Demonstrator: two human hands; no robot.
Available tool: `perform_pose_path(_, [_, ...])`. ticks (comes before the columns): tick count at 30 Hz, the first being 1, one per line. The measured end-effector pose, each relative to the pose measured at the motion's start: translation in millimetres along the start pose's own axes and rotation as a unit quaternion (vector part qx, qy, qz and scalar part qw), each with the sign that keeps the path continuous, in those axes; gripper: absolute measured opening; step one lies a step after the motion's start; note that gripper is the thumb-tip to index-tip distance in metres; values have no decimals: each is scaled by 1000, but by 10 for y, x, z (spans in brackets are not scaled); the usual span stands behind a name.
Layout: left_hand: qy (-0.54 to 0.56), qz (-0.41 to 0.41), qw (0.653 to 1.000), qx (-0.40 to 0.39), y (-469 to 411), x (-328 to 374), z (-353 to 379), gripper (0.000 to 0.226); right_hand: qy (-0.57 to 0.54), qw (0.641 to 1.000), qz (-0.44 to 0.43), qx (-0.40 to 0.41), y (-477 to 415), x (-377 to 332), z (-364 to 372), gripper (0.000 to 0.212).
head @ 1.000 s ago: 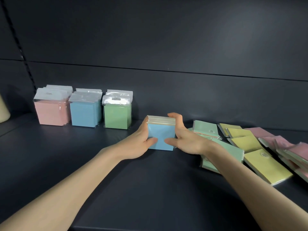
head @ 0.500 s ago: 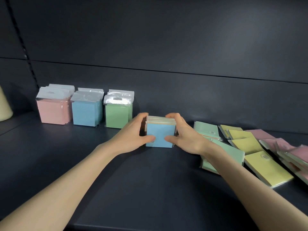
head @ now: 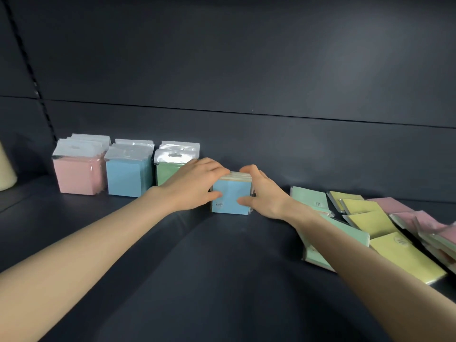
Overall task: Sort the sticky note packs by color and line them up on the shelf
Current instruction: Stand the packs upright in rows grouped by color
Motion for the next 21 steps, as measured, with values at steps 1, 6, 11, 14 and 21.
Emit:
perform_pose_path(1, [-29, 4, 1000, -5, -35, -25, 7, 51, 5, 1000, 5, 1, -47, 4, 3, 56])
perform_pose_path(6, [-143, 23, 989, -15, -215, -165, 50, 49, 9, 999, 28, 23, -275, 28, 4, 56])
perform_pose_path(11, [-181, 19, 983, -2, -311, -275, 85, 45, 20, 998, 33, 47, -436, 42, 34, 60])
perform_pose_path(14, [-180, 11, 983, -10, -348, -334, 92, 42, 65, 994, 49, 68, -494, 55, 33, 62])
perform_pose_path(21, [-175, 11, 984, -19, -406, -412, 103, 41, 151, 983, 47, 95, -446, 8, -32, 61])
Point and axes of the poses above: each hand's wrist, its own y-axis away from the middle knuckle, its own z-axis out of the palm, x = y × z, the point moved 8 cm from there along -y, towards the middle knuckle, and after that the axes turned 12 degrees about -x, right-handed, at the moved point
